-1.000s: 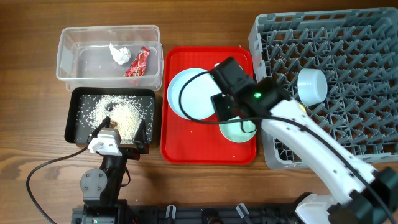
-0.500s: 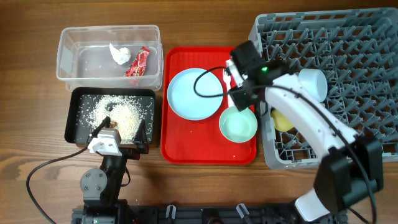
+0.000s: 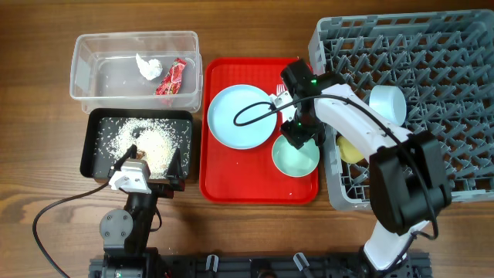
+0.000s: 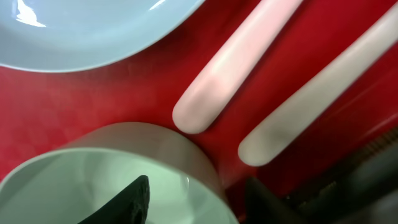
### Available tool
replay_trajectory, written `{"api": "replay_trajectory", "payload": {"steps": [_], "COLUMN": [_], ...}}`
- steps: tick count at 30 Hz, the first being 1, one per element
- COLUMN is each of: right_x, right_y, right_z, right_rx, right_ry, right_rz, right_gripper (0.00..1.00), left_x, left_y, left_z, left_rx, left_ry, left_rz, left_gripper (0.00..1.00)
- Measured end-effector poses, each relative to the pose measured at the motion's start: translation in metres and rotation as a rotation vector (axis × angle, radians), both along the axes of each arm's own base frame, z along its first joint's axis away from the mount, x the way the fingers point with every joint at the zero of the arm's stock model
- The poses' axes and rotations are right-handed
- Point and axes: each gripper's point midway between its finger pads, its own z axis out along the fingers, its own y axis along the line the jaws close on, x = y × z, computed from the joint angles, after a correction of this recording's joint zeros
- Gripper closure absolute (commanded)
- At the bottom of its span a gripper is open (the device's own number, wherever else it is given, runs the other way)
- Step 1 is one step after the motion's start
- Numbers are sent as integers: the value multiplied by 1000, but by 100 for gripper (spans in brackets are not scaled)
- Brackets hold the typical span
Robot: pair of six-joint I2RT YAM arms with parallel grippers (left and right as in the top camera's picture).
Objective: Sort waste into correct bins and load items into the dishwasher rack
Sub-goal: 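Move right gripper back to the red tray and grasp the second blue bowl, then carry the second blue bowl to the rack's back corner and release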
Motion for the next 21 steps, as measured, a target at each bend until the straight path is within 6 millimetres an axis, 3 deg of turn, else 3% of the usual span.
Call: {"api": "replay_trajectory", "payload": {"steps": [3, 5, 17, 21], "right_x": [3, 5, -14, -11], "right_y": [1, 2, -12, -14], "right_z": [-4, -4, -2, 8], "right_rx": [3, 4, -65, -70], "right_ry": [-7, -12, 60, 23], "right_rz": [-7, -15, -104, -153], "right_gripper": [87, 94, 96, 96], "left_x": [0, 0, 0, 0], "left_y": [0, 0, 0, 0], "left_z": [0, 0, 0, 0], "left_rx": [0, 0, 0, 0], "left_ry": [0, 0, 0, 0], "left_rz": [0, 0, 0, 0], "left_gripper": [0, 0, 0, 0]}}
